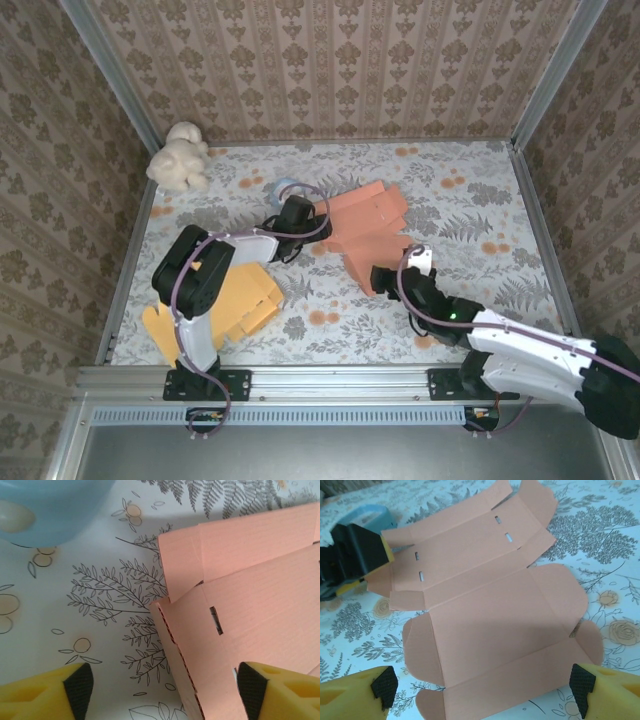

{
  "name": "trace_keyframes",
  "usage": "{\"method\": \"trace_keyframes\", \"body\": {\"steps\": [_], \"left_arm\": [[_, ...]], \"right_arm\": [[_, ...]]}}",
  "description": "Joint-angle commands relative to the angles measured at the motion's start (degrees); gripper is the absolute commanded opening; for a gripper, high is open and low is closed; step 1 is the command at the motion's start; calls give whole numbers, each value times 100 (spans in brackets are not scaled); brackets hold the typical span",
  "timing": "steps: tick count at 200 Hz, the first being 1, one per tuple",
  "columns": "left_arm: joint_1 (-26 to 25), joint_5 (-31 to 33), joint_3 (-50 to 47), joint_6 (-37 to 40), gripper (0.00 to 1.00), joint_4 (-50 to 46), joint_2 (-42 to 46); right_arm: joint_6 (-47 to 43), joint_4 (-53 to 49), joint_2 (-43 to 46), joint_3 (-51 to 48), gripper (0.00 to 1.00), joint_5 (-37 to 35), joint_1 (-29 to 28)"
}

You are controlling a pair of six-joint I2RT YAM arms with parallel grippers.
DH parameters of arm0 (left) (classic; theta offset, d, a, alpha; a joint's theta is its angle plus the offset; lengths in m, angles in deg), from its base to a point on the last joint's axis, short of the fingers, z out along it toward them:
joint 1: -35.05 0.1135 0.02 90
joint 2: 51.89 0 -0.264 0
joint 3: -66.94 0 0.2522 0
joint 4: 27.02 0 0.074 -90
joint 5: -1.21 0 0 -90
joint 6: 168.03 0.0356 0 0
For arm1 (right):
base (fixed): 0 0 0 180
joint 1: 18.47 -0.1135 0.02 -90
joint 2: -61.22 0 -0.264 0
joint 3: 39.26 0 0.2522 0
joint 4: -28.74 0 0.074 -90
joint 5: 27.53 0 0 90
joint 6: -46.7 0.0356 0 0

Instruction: Fold the paper box

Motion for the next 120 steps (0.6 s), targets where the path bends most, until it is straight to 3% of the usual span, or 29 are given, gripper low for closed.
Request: {"method": "trace_keyframes", "body": {"steps": [1,47,72,103,120], "left_arm": [[-20,-152,105,63,71,302,-89],[26,-293,14,228,38,503,-153],[52,-446,-58,308,24,706,-179],[58,-593,-57,544,1,874,-124],[70,-563,-100,679,0,966,24]], "right_arm": [[-197,-318,442,-176,91,-159,-50],[-337,-572,906,-120,91,-135,-38],[-390,-623,878,-31,91,-152,-24],[-575,-642,690,189,90,-119,-17],[-865,-659,536,440,89,-2,-2]]}}
